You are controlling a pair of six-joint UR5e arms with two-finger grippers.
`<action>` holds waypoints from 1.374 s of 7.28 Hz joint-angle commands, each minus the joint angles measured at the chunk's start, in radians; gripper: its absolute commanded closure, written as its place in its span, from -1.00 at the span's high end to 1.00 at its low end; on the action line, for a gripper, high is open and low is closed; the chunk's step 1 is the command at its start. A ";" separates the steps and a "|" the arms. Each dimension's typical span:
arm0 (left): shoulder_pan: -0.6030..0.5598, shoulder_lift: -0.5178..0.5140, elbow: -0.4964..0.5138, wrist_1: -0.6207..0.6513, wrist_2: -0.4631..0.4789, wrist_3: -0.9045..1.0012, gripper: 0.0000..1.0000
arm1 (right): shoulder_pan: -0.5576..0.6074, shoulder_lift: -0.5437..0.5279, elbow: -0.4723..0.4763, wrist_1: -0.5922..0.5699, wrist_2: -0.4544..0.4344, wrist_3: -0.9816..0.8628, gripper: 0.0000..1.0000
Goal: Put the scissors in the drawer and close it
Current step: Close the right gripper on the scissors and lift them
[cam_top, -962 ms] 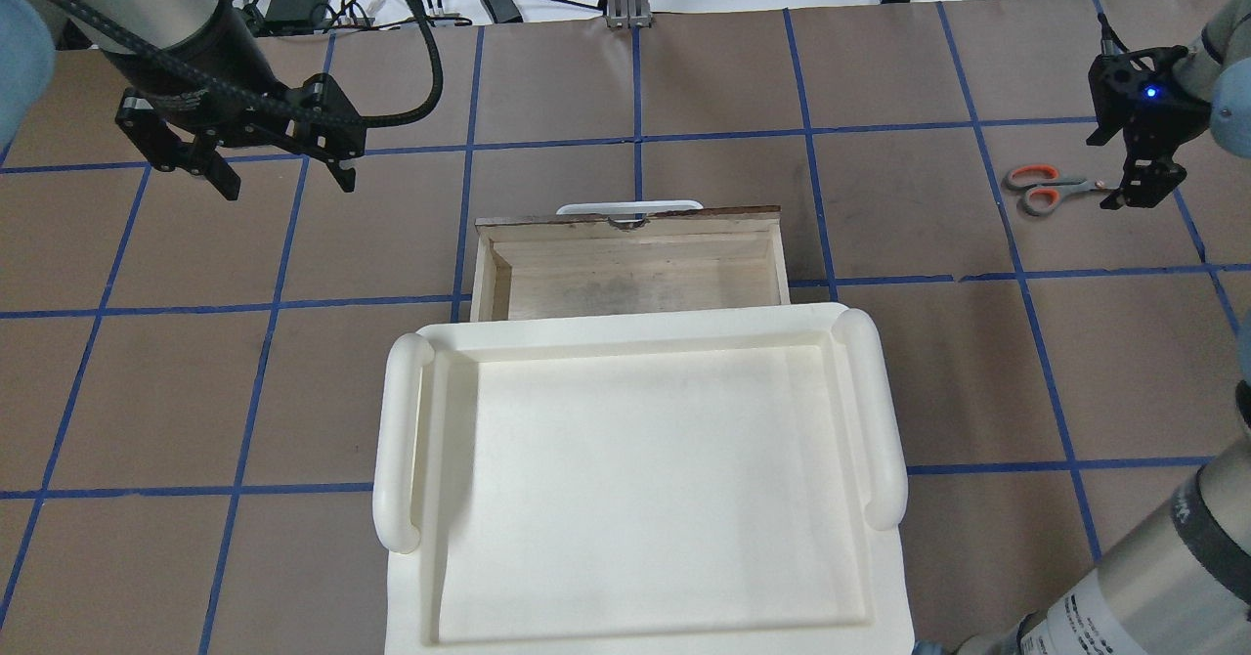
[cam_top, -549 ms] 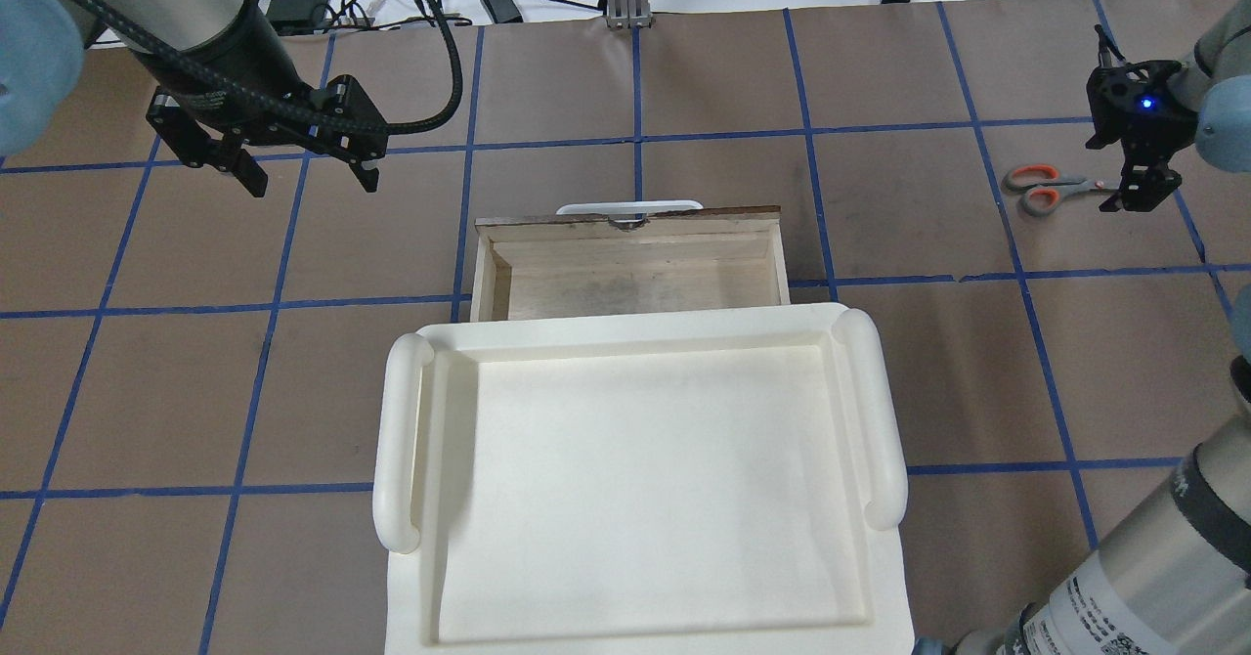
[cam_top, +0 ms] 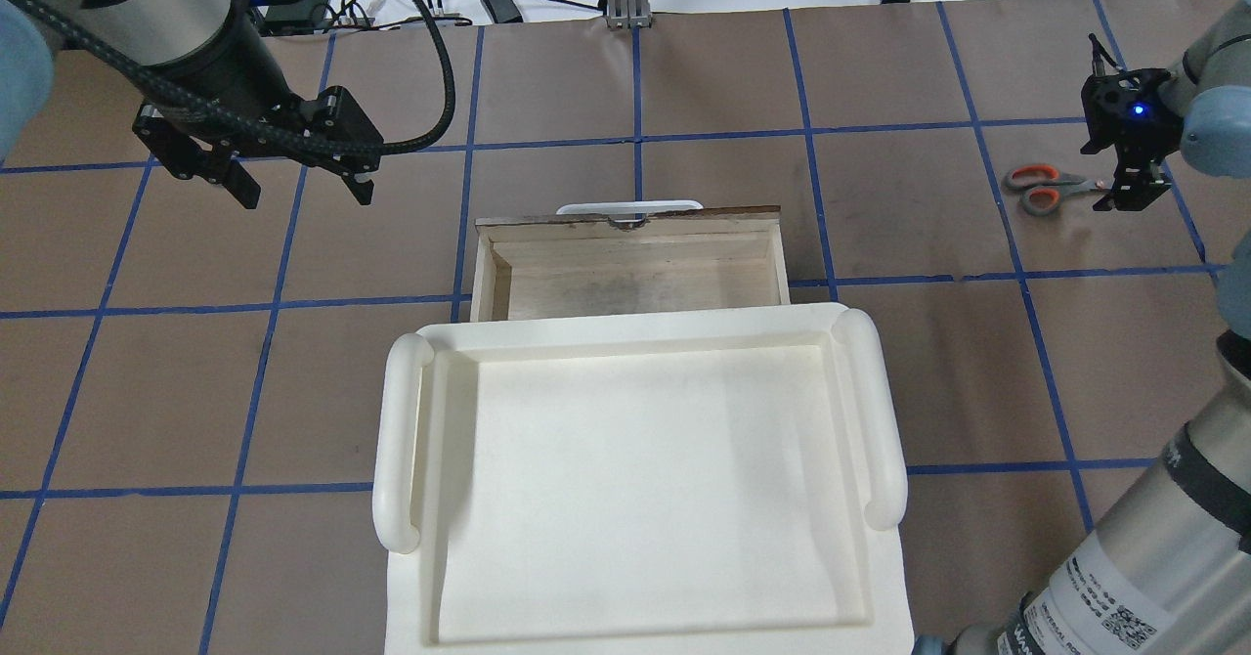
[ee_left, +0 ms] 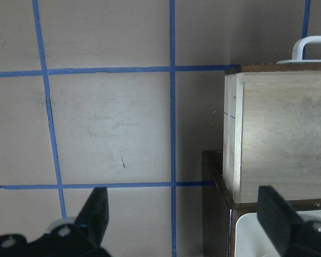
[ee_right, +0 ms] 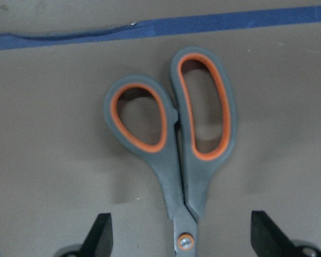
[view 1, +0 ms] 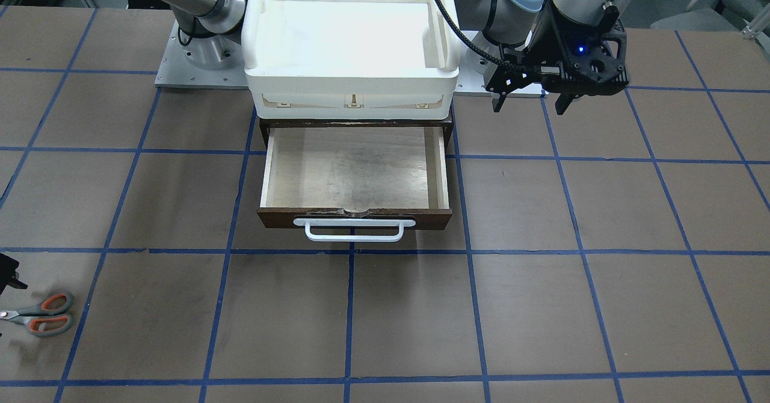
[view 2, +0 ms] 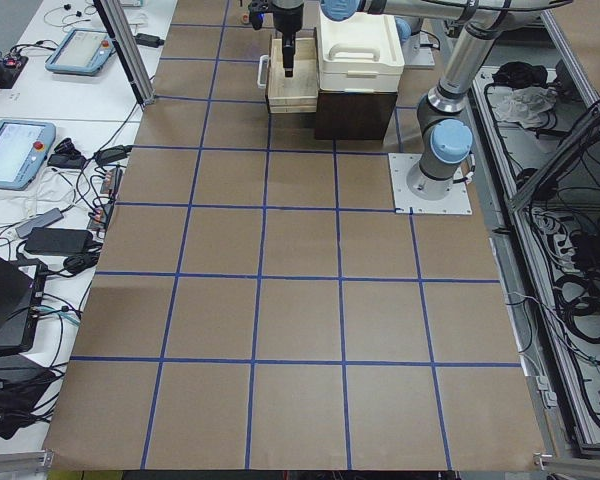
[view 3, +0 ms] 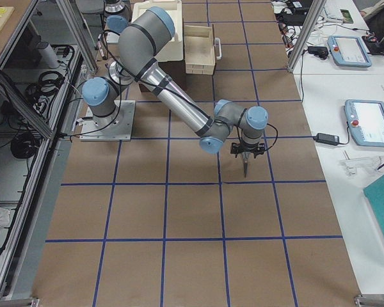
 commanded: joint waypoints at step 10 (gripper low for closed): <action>0.003 0.019 -0.006 -0.007 0.012 0.035 1.00 | 0.001 0.016 -0.016 0.018 -0.002 -0.006 -1.00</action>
